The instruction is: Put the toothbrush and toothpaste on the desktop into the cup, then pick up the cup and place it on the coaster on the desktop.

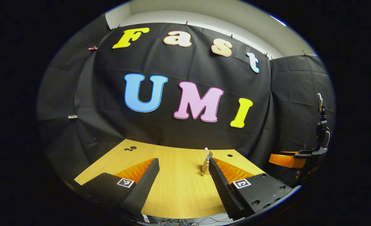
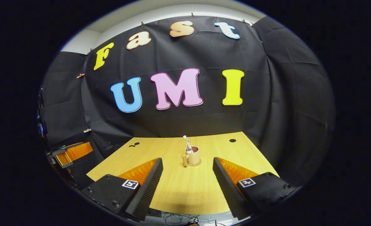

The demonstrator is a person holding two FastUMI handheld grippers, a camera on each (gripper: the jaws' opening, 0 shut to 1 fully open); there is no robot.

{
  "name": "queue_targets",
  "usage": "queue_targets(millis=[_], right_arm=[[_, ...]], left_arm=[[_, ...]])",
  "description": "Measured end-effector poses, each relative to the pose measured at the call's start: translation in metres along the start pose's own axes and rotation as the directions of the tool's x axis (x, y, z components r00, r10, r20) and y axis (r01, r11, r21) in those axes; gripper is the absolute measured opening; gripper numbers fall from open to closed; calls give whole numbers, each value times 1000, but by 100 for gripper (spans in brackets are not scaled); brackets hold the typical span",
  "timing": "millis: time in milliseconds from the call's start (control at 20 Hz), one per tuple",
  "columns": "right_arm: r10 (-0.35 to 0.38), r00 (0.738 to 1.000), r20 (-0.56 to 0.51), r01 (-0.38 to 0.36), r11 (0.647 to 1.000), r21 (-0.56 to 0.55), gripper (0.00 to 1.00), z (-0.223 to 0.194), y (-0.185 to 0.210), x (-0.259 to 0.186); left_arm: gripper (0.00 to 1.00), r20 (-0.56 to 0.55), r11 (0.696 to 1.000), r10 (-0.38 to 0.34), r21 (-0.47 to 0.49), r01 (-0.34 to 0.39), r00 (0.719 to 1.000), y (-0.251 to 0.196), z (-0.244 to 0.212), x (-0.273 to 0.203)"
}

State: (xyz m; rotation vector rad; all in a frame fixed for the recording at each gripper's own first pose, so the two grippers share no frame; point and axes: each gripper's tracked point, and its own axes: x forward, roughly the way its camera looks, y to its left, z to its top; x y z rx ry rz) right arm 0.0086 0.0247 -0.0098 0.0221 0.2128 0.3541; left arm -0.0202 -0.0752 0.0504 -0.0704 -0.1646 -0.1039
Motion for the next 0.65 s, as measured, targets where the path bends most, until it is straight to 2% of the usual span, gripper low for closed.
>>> queue_targets(millis=[650], right_arm=[[-8, 1000, -16, 8, 1000, 6, 98, -10, -3, -5]], left_arm=[[98, -26, 1000, 6, -12, -6, 1000, 3, -13, -5]])
